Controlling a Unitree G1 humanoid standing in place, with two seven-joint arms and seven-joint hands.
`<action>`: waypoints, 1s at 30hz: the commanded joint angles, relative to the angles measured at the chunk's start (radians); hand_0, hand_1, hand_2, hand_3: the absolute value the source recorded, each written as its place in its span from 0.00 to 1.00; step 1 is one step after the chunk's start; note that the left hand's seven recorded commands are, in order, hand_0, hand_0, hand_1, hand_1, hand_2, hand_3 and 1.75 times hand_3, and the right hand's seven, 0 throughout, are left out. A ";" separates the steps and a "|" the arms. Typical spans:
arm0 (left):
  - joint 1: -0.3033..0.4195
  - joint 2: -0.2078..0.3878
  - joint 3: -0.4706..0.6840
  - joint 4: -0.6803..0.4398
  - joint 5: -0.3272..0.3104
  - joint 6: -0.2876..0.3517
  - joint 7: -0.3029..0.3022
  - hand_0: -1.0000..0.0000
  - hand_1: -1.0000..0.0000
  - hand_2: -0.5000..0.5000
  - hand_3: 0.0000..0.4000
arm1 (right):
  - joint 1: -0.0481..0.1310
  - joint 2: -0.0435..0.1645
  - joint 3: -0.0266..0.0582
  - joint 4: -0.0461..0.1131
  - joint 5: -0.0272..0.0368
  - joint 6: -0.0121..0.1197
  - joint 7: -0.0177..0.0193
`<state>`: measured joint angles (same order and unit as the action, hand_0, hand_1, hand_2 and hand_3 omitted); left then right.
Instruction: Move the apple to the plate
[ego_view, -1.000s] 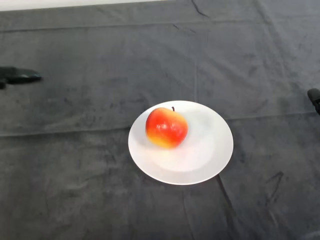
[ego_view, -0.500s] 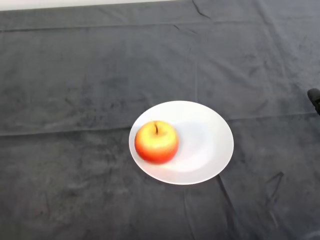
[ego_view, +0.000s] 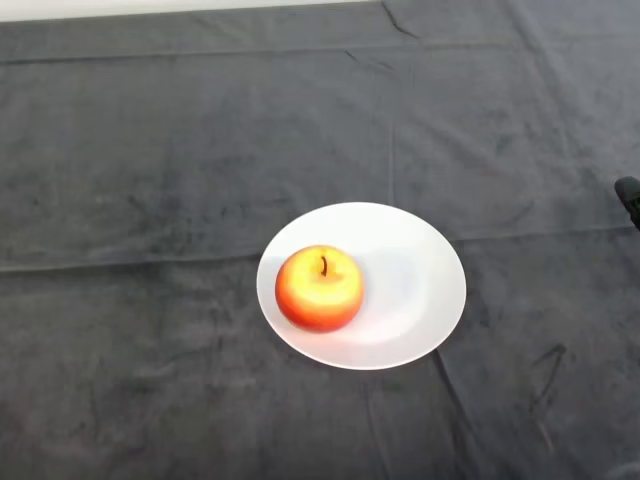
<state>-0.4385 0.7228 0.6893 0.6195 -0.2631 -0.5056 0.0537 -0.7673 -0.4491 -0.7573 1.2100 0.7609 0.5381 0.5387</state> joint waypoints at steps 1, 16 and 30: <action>0.036 0.075 0.033 0.044 -0.029 -0.025 0.012 1.00 1.00 0.50 0.00 | -0.019 -0.022 -0.0051 -0.024 0.0056 -0.001 -0.0025; 0.055 0.122 0.151 0.169 -0.074 -0.077 0.033 1.00 1.00 0.50 0.00 | -0.021 -0.025 -0.0058 -0.017 0.0050 -0.001 0.0004; 0.040 0.112 0.146 0.171 -0.070 -0.059 0.074 1.00 1.00 0.50 0.00 | -0.023 -0.027 -0.0064 -0.013 0.0042 -0.001 0.0027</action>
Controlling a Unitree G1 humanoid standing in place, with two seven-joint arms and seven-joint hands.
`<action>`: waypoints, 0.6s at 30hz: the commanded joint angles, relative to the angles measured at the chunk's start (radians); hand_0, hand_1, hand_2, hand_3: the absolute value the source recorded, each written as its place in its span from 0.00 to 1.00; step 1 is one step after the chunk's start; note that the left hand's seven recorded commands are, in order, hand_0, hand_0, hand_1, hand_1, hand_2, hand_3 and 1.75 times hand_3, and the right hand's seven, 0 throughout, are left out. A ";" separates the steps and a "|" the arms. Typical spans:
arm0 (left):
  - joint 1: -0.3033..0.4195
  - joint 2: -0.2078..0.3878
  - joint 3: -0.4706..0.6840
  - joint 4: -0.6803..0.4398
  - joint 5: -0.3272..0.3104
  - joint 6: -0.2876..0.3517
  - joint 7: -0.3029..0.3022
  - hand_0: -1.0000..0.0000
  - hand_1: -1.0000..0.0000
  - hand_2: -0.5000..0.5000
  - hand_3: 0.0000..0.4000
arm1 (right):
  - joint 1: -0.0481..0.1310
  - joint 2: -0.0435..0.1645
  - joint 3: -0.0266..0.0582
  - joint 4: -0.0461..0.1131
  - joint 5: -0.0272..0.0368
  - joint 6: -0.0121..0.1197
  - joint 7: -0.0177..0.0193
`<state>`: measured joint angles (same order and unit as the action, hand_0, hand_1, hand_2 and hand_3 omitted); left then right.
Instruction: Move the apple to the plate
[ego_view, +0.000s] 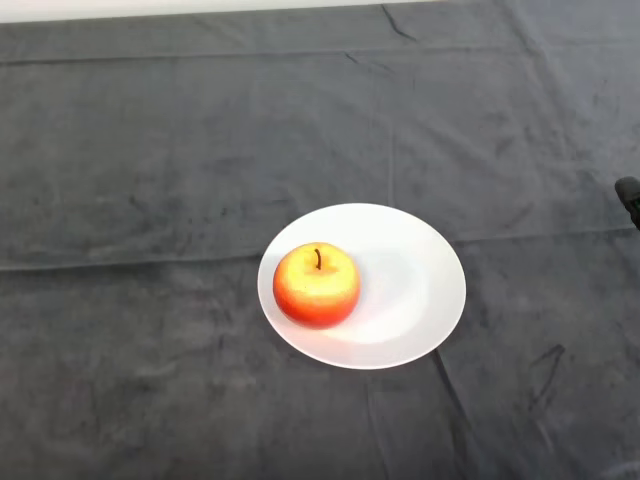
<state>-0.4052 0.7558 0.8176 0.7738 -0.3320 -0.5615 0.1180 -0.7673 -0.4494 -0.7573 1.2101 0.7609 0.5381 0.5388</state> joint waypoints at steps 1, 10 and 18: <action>0.008 0.079 0.017 0.014 -0.002 -0.001 0.010 1.00 1.00 0.50 0.00 | -0.023 -0.026 -0.0064 -0.012 0.0041 -0.002 0.0027; 0.019 0.076 0.015 -0.006 -0.007 0.012 0.009 1.00 1.00 0.50 0.00 | -0.024 -0.027 -0.0066 -0.011 0.0035 -0.002 0.0035; 0.026 0.076 0.013 -0.016 -0.011 0.023 0.006 1.00 1.00 0.50 0.00 | -0.024 -0.027 -0.0066 -0.011 0.0029 -0.002 0.0040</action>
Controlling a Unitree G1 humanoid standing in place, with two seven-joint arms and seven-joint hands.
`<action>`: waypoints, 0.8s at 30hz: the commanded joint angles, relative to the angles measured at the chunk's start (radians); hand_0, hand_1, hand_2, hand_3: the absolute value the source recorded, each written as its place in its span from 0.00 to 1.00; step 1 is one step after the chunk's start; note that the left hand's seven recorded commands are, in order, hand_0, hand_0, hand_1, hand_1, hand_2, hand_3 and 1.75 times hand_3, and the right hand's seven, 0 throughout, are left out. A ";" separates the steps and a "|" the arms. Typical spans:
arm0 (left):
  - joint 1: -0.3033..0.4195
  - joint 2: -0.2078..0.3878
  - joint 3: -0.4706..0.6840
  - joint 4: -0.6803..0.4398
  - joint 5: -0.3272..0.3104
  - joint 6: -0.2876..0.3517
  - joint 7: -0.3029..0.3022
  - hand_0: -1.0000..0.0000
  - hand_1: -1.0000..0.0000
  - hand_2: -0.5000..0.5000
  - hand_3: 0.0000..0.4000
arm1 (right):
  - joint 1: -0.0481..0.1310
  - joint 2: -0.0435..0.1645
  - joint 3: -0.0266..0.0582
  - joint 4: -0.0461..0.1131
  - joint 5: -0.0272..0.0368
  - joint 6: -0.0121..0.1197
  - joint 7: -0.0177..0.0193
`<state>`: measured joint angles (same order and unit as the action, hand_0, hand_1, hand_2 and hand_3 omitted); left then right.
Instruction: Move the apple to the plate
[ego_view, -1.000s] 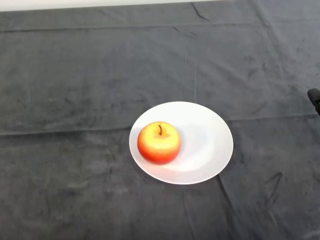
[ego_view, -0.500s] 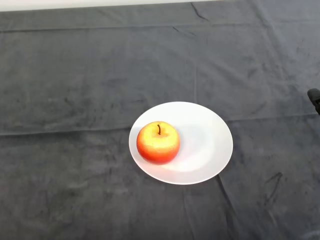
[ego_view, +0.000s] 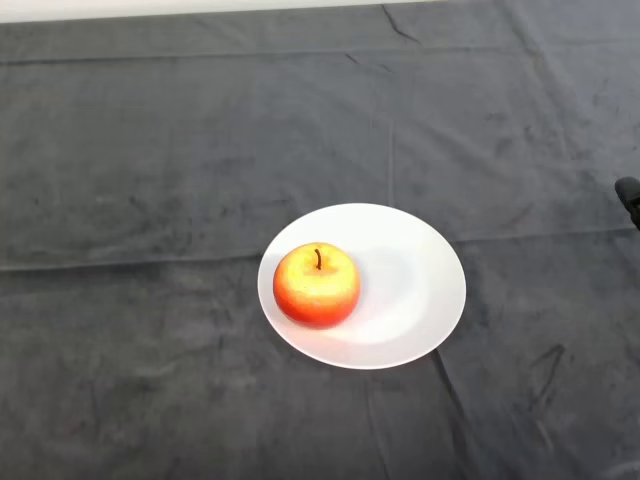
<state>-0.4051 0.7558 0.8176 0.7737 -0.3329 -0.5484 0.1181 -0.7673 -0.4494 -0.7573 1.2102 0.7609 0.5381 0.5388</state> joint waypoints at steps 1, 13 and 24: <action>0.026 0.076 0.013 -0.017 -0.010 0.011 0.006 1.00 1.00 0.50 0.00 | -0.024 -0.027 -0.0067 -0.011 0.0029 -0.002 0.0040; 0.032 0.075 0.012 -0.027 -0.014 0.022 0.005 1.00 1.00 0.50 0.00 | -0.024 -0.027 -0.0068 -0.010 0.0023 -0.003 0.0044; 0.035 0.074 0.011 -0.034 -0.017 0.030 0.004 1.00 1.00 0.50 0.00 | -0.024 -0.027 -0.0070 -0.010 0.0018 -0.003 0.0046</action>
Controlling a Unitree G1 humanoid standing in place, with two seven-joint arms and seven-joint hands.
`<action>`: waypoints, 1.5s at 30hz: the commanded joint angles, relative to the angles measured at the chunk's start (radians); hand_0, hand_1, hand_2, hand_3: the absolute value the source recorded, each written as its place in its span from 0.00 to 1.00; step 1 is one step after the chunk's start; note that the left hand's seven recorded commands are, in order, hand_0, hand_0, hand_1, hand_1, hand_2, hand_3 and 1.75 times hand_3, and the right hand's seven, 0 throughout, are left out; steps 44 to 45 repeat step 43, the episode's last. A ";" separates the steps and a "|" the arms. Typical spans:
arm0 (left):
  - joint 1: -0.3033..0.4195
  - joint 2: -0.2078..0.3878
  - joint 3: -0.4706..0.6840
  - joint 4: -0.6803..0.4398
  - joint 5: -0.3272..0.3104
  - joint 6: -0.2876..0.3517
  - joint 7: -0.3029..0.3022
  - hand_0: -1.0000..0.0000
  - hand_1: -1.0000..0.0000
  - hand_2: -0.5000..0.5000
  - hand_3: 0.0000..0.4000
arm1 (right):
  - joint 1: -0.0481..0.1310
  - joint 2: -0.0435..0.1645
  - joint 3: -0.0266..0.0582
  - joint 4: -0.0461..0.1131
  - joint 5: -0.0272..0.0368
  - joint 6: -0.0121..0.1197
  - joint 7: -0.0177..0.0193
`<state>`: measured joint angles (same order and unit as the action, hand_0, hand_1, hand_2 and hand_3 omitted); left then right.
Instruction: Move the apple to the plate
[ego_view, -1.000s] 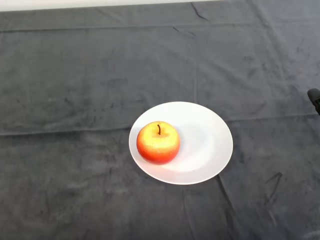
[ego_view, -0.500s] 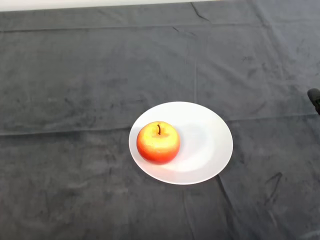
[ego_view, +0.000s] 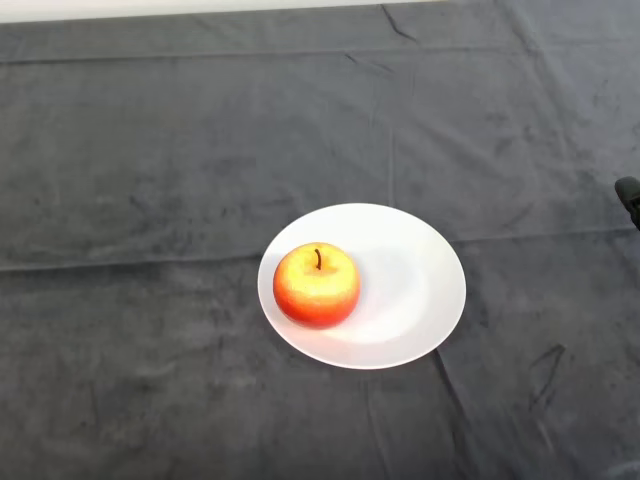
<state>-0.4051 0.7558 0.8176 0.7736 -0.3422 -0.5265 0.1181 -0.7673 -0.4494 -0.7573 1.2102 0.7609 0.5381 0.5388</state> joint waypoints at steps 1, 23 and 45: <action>0.035 0.074 0.011 -0.034 -0.008 0.009 0.004 1.00 1.00 0.50 0.00 | -0.024 -0.027 -0.0070 -0.010 0.0018 -0.003 0.0046; 0.037 0.073 0.012 -0.039 -0.013 0.012 0.000 1.00 1.00 0.50 0.00 | -0.024 -0.027 -0.0074 -0.010 0.0011 -0.003 0.0048; 0.037 0.073 0.012 -0.039 -0.017 0.011 -0.007 1.00 1.00 0.50 0.00 | -0.024 -0.027 -0.0078 -0.010 0.0007 -0.003 0.0049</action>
